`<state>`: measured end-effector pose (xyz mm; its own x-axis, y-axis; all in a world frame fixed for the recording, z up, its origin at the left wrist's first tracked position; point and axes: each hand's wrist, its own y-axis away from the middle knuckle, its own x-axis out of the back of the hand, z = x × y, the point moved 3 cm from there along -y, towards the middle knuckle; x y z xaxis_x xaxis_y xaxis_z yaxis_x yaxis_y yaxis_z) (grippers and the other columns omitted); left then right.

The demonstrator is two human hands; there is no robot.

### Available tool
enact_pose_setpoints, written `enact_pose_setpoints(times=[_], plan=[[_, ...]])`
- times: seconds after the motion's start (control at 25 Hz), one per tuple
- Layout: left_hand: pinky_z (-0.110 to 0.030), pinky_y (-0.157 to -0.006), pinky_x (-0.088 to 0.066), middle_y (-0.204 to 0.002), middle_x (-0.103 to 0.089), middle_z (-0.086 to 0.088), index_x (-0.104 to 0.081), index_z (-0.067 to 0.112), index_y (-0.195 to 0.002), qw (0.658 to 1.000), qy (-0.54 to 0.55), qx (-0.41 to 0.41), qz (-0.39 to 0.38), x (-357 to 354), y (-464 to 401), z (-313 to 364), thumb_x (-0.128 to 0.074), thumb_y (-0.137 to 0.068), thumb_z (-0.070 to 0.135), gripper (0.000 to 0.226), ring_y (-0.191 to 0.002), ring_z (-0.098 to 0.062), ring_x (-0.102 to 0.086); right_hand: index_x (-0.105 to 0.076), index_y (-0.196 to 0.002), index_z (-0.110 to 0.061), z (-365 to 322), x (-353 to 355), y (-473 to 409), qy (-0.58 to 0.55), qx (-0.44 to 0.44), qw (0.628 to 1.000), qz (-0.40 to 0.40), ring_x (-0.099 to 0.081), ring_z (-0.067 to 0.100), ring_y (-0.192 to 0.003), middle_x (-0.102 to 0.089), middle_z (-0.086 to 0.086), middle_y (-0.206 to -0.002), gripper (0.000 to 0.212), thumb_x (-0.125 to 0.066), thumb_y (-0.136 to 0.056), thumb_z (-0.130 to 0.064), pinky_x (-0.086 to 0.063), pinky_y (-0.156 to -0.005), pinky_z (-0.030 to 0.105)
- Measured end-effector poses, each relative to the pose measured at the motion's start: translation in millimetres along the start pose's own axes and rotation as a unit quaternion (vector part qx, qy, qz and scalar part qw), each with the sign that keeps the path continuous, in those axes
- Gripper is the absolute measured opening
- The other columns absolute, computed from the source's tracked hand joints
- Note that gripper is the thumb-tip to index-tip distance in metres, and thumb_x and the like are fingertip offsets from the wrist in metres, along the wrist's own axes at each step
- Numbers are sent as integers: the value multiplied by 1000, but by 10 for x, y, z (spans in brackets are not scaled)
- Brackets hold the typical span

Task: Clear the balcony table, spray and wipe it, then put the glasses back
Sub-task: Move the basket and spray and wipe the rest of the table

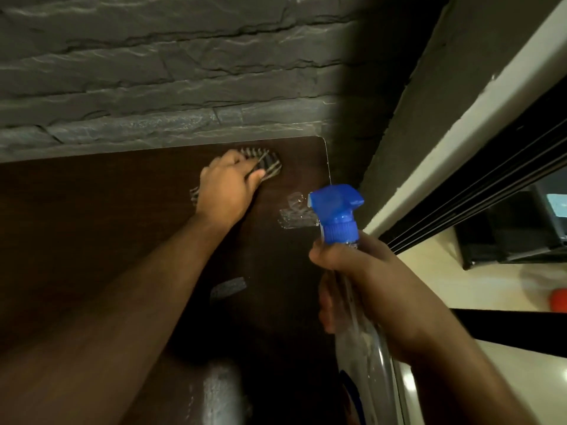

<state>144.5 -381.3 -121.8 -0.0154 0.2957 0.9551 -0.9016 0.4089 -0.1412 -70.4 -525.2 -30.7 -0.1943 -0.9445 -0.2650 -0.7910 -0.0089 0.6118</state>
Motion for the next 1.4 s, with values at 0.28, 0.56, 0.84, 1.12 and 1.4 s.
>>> enact_pose_setpoints(times=[0.28,0.56,0.84,1.12,1.4], plan=[[-48,-84,-47,-111,-57,-17,-65,12,-112,988,-33,144,44,178,89,-699,-47,-96,38,36,-98,-38,-55,-52,-109,-27,-222,35,-128,20,25,999,42,-58,19,-50,-58,6,-61,28,-65,-85,-25,-52,-51,32],[-45,-84,-47,-109,-60,-15,-65,16,-117,991,-5,115,73,117,-103,-408,-53,-93,39,35,-100,-35,-55,-48,-116,-19,-568,92,-522,68,12,996,64,-62,22,-64,-59,10,-79,35,-62,-87,-32,-55,-62,37],[-39,-84,-42,-107,-63,-4,-68,23,-105,999,22,31,14,-200,-419,645,-53,-92,42,28,-102,-24,-55,-50,-103,-22,-482,90,-383,51,23,997,55,-60,18,-50,-60,1,-56,20,-62,-88,-28,-55,-54,33],[-40,-89,-44,-109,-62,-5,-68,17,-112,999,30,-4,12,-149,-355,429,-54,-94,38,31,-102,-23,-55,-50,-112,-25,-331,235,-235,3,10,998,58,-58,21,-52,-58,8,-61,31,-66,-85,-27,-52,-55,35],[-36,-88,-41,-106,-61,0,-67,19,-111,994,55,-91,-30,-123,-93,600,-53,-94,37,29,-100,-17,-52,-49,-114,-22,-394,275,-276,12,9,999,50,-58,20,-51,-59,7,-61,32,-64,-86,-27,-53,-54,34]])
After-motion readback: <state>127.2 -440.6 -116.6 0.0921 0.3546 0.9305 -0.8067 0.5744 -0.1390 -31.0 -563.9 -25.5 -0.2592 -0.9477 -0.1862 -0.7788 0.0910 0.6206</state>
